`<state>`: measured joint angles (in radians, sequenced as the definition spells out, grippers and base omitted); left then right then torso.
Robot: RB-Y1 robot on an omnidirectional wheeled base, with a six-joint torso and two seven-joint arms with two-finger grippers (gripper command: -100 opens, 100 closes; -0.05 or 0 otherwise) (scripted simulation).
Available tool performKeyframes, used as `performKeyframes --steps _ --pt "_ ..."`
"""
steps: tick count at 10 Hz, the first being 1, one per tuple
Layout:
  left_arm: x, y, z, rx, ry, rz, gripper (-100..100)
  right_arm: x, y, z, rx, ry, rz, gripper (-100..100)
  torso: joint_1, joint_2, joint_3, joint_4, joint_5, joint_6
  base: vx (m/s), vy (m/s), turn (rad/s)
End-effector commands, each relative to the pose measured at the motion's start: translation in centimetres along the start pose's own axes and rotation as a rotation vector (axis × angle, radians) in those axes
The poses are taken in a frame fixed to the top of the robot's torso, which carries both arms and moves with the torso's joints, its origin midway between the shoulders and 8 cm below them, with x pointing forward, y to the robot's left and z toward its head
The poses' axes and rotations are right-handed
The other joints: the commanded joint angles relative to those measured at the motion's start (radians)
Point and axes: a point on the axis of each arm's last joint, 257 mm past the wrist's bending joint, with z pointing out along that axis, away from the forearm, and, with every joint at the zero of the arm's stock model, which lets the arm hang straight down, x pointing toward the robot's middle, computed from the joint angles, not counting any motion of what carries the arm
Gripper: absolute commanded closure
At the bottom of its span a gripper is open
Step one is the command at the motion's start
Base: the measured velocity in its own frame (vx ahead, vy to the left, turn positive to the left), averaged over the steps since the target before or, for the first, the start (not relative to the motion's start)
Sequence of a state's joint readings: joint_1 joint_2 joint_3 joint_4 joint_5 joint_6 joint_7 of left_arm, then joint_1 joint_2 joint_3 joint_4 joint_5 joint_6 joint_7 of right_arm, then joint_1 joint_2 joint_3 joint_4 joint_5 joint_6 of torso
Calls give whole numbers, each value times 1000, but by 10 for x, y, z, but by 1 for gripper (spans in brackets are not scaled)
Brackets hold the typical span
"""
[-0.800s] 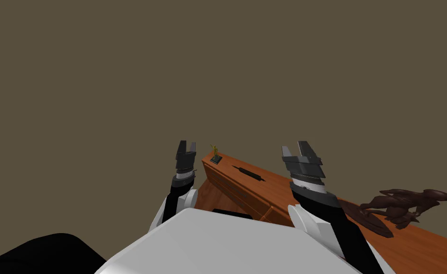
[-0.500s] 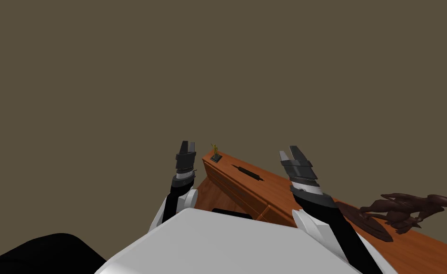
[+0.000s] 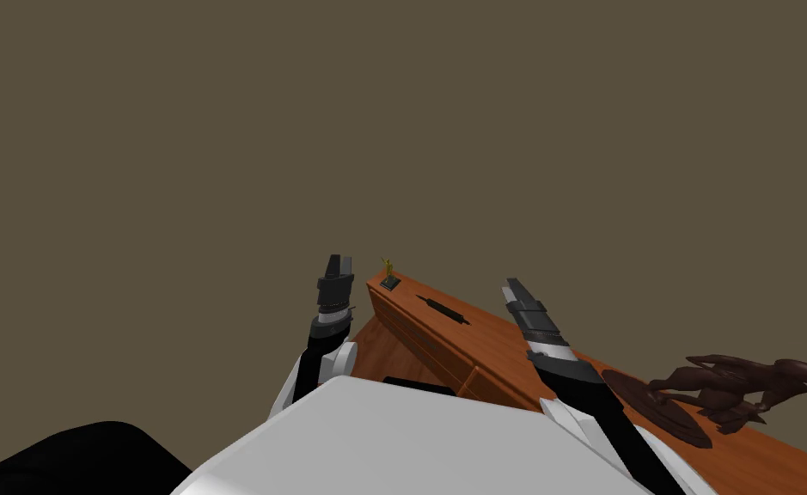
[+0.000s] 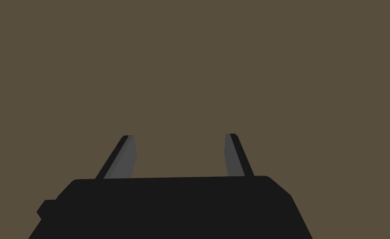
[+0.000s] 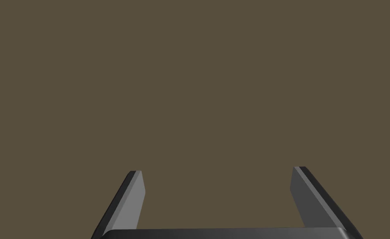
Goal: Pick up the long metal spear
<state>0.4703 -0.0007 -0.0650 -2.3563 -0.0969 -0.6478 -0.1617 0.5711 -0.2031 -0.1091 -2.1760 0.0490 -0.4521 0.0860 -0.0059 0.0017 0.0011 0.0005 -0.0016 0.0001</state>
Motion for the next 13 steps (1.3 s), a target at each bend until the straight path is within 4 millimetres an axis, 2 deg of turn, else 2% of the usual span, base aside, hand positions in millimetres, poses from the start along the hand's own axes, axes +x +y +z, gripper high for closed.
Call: performKeyframes --steps 1,2,3,4,6,7,8,9,10,13 --pt "0 0 0 0 0 0 0 5 -23 -8 45 42 -52 -100 0 0 0 0 0 0 -28 -67 136" --pt "0 0 0 0 0 0 0 6 -33 -11 66 45 -51 -100 0 0 0 0 0 0 -31 -60 81" --pt "0 0 0 0 0 0 0 10 -53 -22 109 85 -98 -100 1 -1 0 0 0 0 -52 -57 170" --pt "0 0 0 0 0 0 0 11 -60 -24 123 87 -98 -100 1 0 0 0 0 0 -41 -59 76" --pt "0 0 0 0 0 0 0 15 -87 -40 182 133 -145 -100 1 1 0 0 0 0 -43 -57 126" --pt "0 0 0 0 0 0 0 15 -87 -40 182 133 -145 -100 2 0 0 0 0 0 -11 -27 -9" --pt "0 0 0 0 0 0 0 18 -107 -53 223 179 -191 -100 3 -2 -1 0 1 0 -18 -36 202" --pt "0 0 0 0 0 0 0 19 -116 -58 244 182 -191 -100 3 -2 -1 0 1 -1 -23 -43 108" --pt "0 0 0 0 0 0 0 22 -134 -72 281 231 -237 -100 2 -2 -1 0 1 0 -40 -47 201" --pt "0 0 0 0 0 0 0 24 -163 -97 347 286 -282 -100 2 0 0 0 1 0 -34 -40 151"
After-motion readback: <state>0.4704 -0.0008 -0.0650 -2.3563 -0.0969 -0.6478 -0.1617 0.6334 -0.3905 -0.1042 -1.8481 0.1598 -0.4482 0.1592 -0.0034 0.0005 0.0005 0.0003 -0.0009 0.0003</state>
